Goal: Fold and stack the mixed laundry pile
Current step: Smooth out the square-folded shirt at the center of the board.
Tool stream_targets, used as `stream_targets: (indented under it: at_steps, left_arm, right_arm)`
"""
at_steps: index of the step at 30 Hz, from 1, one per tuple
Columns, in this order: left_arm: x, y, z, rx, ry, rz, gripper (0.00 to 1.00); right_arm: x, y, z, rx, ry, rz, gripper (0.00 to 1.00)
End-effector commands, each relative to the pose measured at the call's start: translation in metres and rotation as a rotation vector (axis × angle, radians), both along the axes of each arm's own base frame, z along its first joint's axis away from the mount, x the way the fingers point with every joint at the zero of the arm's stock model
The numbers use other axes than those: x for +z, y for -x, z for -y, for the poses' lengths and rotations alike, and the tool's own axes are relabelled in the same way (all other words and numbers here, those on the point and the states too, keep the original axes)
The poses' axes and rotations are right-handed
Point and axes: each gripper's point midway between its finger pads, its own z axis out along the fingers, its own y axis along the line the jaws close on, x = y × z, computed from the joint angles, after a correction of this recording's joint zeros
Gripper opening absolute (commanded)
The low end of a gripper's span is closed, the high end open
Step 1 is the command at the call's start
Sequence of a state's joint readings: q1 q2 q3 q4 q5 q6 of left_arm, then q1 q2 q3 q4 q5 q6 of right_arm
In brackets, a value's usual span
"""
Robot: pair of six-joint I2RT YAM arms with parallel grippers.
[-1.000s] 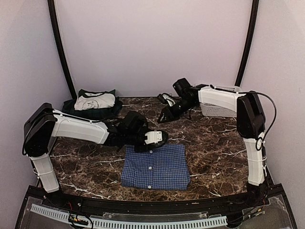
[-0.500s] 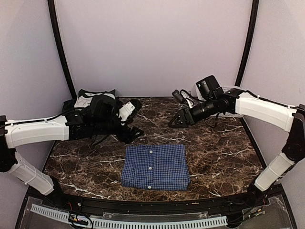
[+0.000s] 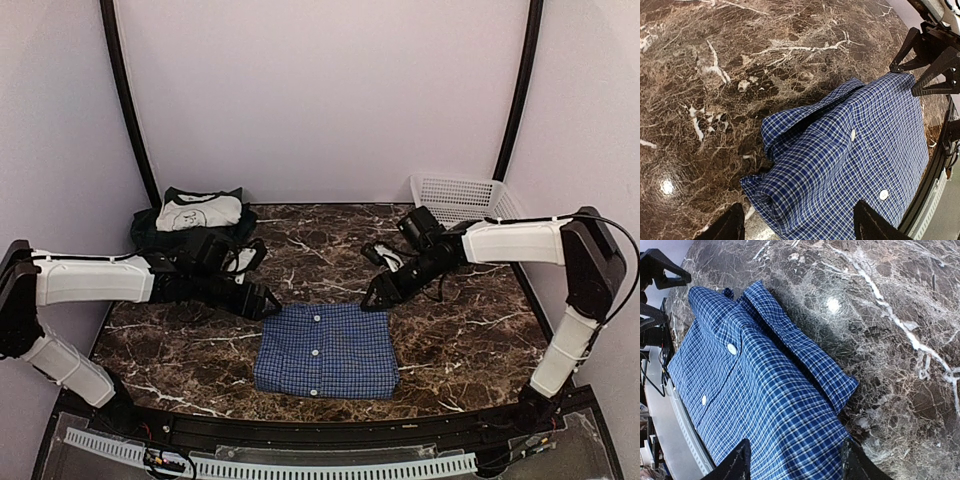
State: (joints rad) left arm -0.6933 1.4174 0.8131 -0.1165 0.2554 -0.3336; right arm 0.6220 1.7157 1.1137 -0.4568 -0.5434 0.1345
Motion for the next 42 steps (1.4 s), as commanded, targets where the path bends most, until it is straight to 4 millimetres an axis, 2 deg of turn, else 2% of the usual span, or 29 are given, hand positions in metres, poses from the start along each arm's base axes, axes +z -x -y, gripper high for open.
stream_targets:
  at_steps: [1,4,9,11,15,18,20,22,23,26,27,30,32,36,38,39,40,42]
  left_arm:
    - [-0.004,0.005,0.009,0.010,0.089,-0.078,0.72]
    - [-0.006,0.002,0.009,0.020,0.115,-0.085,0.70]
    - [-0.010,-0.005,0.008,0.037,0.133,-0.086,0.62]
    - [-0.010,-0.006,0.010,0.032,0.146,-0.088,0.59]
    - [-0.017,-0.013,0.011,0.045,0.152,-0.104,0.55]
    - [-0.022,-0.018,0.010,0.058,0.147,-0.120,0.54]
    - [-0.022,-0.020,0.012,0.055,0.157,-0.122,0.51]
    - [-0.023,-0.020,0.014,0.051,0.165,-0.124,0.38]
    - [-0.021,-0.021,0.014,0.048,0.172,-0.120,0.27]
    - [-0.014,-0.027,0.015,0.057,0.185,-0.095,0.03]
    - [-0.011,-0.031,0.013,0.069,0.186,-0.081,0.01]
    - [-0.008,-0.044,0.006,0.107,0.188,-0.056,0.00]
    - [-0.014,-0.055,-0.002,0.147,0.177,-0.057,0.00]
    - [-0.036,-0.074,-0.007,0.194,0.149,-0.077,0.00]
    - [-0.059,-0.079,-0.004,0.198,0.130,-0.112,0.00]
    - [-0.059,-0.085,-0.001,0.198,0.135,-0.112,0.00]
    - [-0.070,-0.086,0.000,0.200,0.124,-0.132,0.00]
    - [-0.073,-0.096,0.006,0.207,0.138,-0.126,0.00]
  right_arm:
    - [-0.004,-0.007,-0.005,0.008,-0.033,0.015,0.57]
    - [-0.012,-0.008,0.001,-0.012,-0.002,0.011,0.55]
    - [-0.007,-0.011,0.013,-0.043,0.013,0.035,0.46]
    - [-0.004,-0.011,0.013,-0.049,0.010,0.038,0.38]
    - [-0.009,-0.009,0.014,-0.047,0.017,0.021,0.31]
    - [-0.015,-0.008,0.016,-0.049,0.033,0.006,0.35]
    - [-0.016,-0.008,0.016,-0.051,0.032,0.008,0.23]
    - [-0.017,-0.010,0.017,-0.055,0.041,0.016,0.10]
    - [-0.017,-0.012,0.018,-0.062,0.049,0.024,0.00]
    - [-0.010,-0.021,0.020,-0.090,0.049,0.046,0.00]
    - [-0.009,-0.025,0.021,-0.106,0.056,0.056,0.00]
    - [-0.011,-0.037,0.030,-0.154,0.072,0.068,0.00]
    - [-0.018,-0.047,0.037,-0.188,0.094,0.071,0.00]
    - [-0.036,-0.066,0.042,-0.233,0.136,0.089,0.00]
    - [-0.042,-0.072,0.035,-0.228,0.121,0.077,0.00]
    - [-0.044,-0.076,0.032,-0.229,0.112,0.080,0.00]
    - [-0.046,-0.080,0.030,-0.234,0.114,0.085,0.00]
    - [-0.053,-0.092,0.031,-0.251,0.141,0.105,0.00]
